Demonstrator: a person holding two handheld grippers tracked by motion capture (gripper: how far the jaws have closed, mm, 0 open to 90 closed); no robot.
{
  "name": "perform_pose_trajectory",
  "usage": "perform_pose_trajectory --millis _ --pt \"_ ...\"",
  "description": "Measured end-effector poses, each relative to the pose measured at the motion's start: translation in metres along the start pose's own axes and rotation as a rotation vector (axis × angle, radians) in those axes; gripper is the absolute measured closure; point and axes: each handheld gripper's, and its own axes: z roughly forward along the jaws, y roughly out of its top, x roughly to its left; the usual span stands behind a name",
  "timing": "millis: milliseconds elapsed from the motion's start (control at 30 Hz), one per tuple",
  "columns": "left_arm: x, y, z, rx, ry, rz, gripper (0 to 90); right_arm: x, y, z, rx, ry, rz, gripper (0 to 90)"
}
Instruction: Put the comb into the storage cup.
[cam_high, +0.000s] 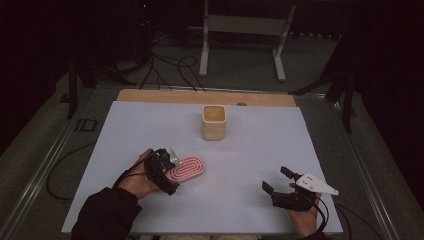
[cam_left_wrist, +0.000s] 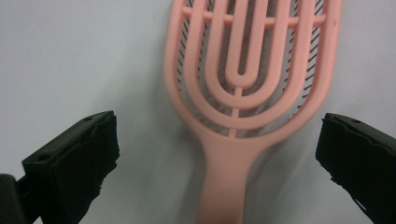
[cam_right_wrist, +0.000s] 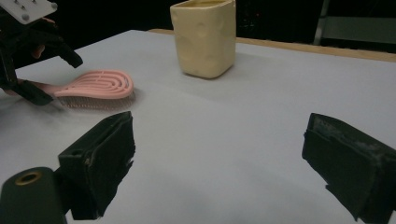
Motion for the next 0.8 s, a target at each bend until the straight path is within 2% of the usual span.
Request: perform_pose_trajectory --millis 100,300,467,500,533,667,800 --pt "-0.0001 0.0020 0.0029 0.028 -0.013 0.009 0.0 0.0000 -0.0001 0.0001 0.000 0.000 0.001 9.0" --pt "-0.0021 0.0047 0.0068 0.084 -0.031 0.018 7.5 -0.0004 -0.0002 0.0001 0.002 0.001 -0.001 9.0" --pt "-0.0017 0.0045 0.0062 0.124 -0.052 0.014 19.1 -0.0010 -0.0004 0.0000 0.004 0.001 0.001 9.0" --pt "-0.0017 0.0045 0.0062 0.124 -0.052 0.014 22.6 -0.0010 -0.0004 0.0000 0.004 0.001 0.001 9.0" --pt "-0.0001 0.0038 0.0060 0.147 -0.050 0.013 27.9 -0.0010 -0.0004 0.0001 0.004 0.001 0.001 9.0" --pt "0.0040 0.0025 0.0049 0.172 -0.087 -0.013 42.4 -0.0007 -0.0005 0.0006 0.007 -0.001 0.001 9.0" --pt "0.0071 0.0029 0.0044 0.206 -0.111 -0.027 51.8 -0.0010 -0.0007 0.0011 0.009 0.001 -0.002 9.0"
